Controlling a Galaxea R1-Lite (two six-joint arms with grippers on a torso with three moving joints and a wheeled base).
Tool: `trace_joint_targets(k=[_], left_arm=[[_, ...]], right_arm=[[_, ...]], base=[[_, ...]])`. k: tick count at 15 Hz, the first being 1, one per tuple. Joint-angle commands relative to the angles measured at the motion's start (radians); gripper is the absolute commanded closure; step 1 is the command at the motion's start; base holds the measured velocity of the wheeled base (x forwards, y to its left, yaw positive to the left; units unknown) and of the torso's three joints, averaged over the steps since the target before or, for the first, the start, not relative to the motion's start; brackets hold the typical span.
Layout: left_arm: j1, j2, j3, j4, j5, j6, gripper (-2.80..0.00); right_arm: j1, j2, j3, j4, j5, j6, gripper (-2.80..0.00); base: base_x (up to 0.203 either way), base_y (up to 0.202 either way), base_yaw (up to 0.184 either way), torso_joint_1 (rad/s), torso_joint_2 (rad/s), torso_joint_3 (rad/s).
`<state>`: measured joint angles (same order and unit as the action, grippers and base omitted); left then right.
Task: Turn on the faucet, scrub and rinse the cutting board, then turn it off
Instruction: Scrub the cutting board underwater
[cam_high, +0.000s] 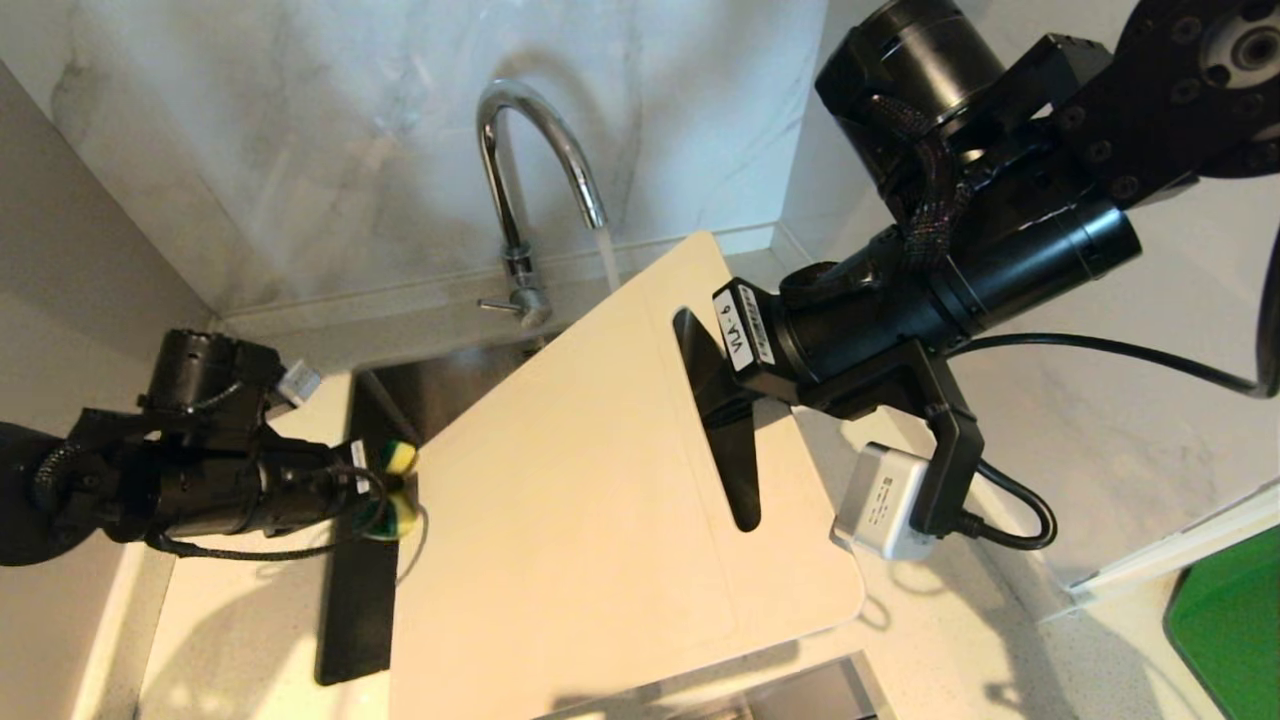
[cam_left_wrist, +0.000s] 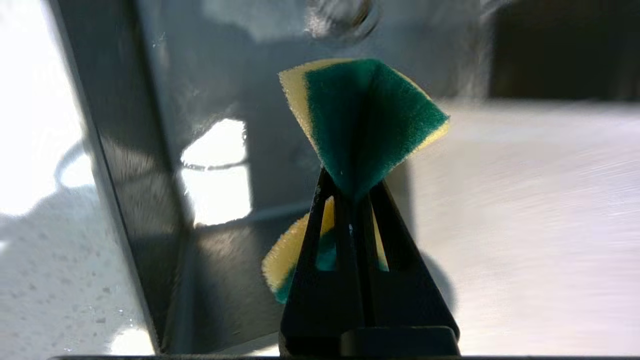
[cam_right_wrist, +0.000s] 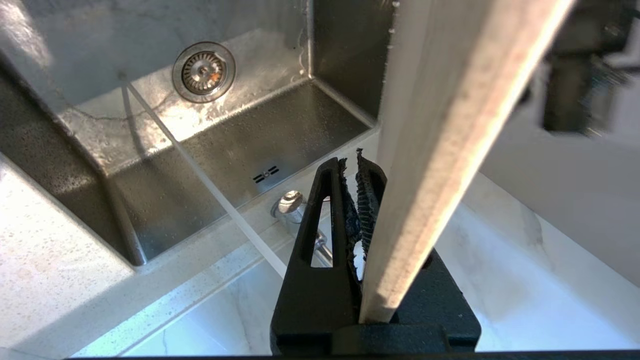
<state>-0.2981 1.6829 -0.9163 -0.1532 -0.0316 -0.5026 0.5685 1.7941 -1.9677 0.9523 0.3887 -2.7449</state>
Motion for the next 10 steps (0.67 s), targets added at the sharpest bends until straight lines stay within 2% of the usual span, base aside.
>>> trace_joint_targets(k=[1, 3, 4, 8, 10], left_arm=[[0.000, -0.116, -0.099, 0.080, -0.001, -0.004, 0.00], [-0.027, -0.178, -0.226, 0.228, -0.014, -0.012, 0.00], [-0.079, -0.197, -0.277, 0.288, -0.017, -0.024, 0.00], [-0.372, -0.195, -0.451, 0.442, 0.013, -0.096, 0.00], [-0.512, -0.122, -0.529, 0.476, 0.068, -0.115, 0.00]], right_arm=[[0.001, -0.004, 0.003, 0.006, 0.001, -0.015, 0.00], [0.001, -0.002, 0.003, 0.006, 0.001, -0.015, 0.00], [0.001, -0.002, 0.001, 0.006, 0.001, -0.015, 0.00], [0.001, 0.002, 0.000, 0.005, 0.001, -0.015, 0.00], [0.001, 0.002, 0.000, 0.005, 0.001, -0.015, 0.00]], base=[[0.000, 0.000, 0.000, 0.000, 0.00, 0.000], [0.000, 0.000, 0.000, 0.000, 0.00, 0.000], [0.000, 0.000, 0.000, 0.000, 0.00, 0.000], [0.000, 0.000, 0.000, 0.000, 0.00, 0.000], [0.000, 0.000, 0.000, 0.000, 0.00, 0.000]])
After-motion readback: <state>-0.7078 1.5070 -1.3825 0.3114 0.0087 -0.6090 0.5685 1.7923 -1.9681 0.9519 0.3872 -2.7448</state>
